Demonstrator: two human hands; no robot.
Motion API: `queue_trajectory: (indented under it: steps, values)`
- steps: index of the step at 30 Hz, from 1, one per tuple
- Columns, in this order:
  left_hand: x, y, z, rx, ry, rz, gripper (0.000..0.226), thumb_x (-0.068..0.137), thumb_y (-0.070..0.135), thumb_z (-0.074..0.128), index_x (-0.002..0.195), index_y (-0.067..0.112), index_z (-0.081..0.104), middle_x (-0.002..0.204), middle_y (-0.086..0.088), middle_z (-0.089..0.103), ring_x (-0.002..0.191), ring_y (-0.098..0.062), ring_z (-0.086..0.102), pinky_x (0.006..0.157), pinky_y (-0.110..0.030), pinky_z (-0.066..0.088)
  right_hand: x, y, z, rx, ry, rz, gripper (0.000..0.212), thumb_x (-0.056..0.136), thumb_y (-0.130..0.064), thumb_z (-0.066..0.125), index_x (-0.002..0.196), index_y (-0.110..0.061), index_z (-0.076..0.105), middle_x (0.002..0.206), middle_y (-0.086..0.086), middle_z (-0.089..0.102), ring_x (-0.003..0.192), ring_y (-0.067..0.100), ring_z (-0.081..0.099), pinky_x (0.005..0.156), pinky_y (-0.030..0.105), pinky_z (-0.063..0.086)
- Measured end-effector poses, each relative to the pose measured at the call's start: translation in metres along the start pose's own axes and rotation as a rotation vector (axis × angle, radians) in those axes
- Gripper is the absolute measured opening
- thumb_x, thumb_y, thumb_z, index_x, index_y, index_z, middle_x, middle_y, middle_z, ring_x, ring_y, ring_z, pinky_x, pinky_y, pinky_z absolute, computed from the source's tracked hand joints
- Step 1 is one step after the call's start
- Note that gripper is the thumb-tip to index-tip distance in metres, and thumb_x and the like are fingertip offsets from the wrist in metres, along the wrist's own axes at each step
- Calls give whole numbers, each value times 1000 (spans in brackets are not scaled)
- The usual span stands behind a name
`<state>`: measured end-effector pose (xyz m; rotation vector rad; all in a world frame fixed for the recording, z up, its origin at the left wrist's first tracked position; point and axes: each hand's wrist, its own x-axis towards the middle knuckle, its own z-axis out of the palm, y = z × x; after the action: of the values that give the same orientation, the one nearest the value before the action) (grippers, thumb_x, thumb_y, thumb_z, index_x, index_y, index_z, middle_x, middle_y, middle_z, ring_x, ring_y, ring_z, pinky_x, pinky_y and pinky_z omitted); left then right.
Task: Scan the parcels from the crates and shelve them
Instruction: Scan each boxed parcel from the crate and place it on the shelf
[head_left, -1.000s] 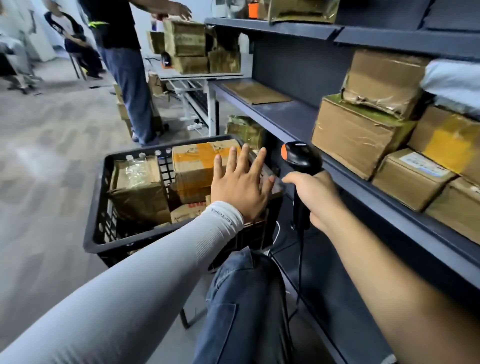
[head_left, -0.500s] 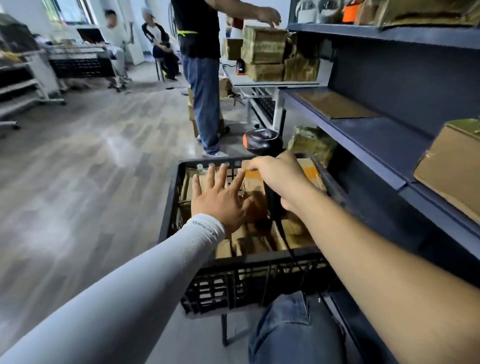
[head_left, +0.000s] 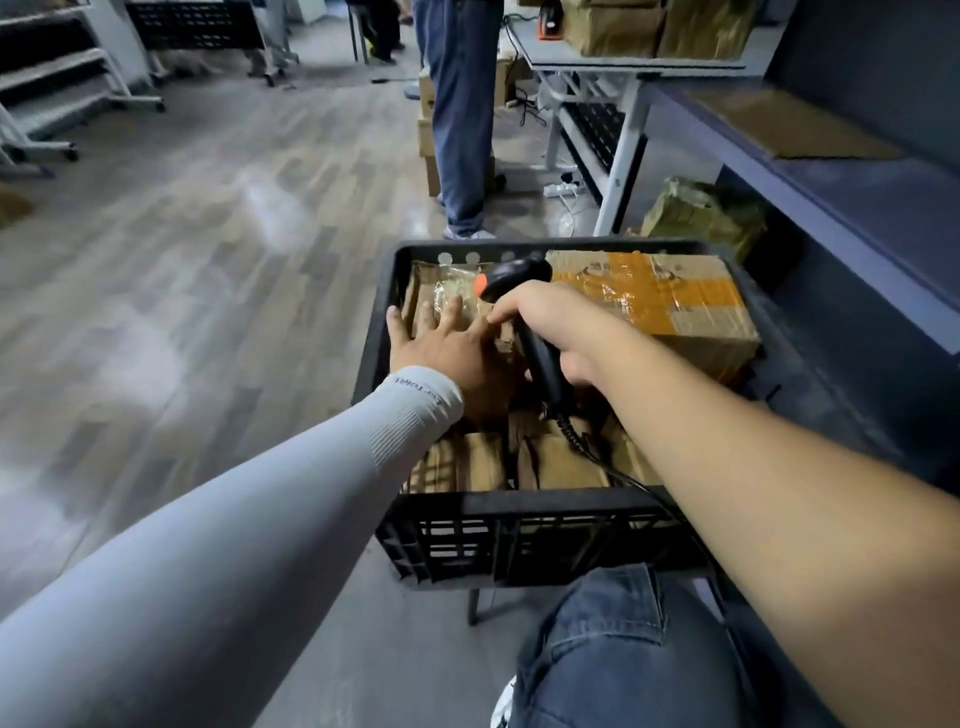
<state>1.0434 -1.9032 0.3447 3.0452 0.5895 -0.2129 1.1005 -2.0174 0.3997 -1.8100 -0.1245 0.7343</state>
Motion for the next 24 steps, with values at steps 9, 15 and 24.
queue_trajectory:
  steps: [9, 15, 24]
  values:
    - [-3, 3, 8, -54, 69, 21, 82, 95, 68, 47, 162, 49, 5, 174, -5, 8, 159, -39, 4, 122, -70, -4, 15, 11, 7, 88, -32, 62, 41, 57, -29, 78, 96, -17, 76, 104, 10, 72, 101, 37, 71, 83, 56, 58]
    - [-6, 1, 11, -34, 91, 43, 74, 101, 59, 44, 162, 48, 5, 174, -4, 8, 159, -42, 4, 121, -72, 1, 1, 14, 3, 200, -106, 56, 12, 89, -18, 67, 78, -13, 67, 60, 6, 62, 62, 28, 66, 60, 41, 59]
    - [-24, -10, 19, 27, 190, 74, 65, 108, 46, 36, 162, 49, 0, 174, 1, 8, 158, -37, 10, 122, -68, 8, -30, 5, -5, 223, -61, 24, 7, 94, -20, 66, 95, -13, 68, 63, 1, 63, 45, 15, 63, 72, 40, 56]
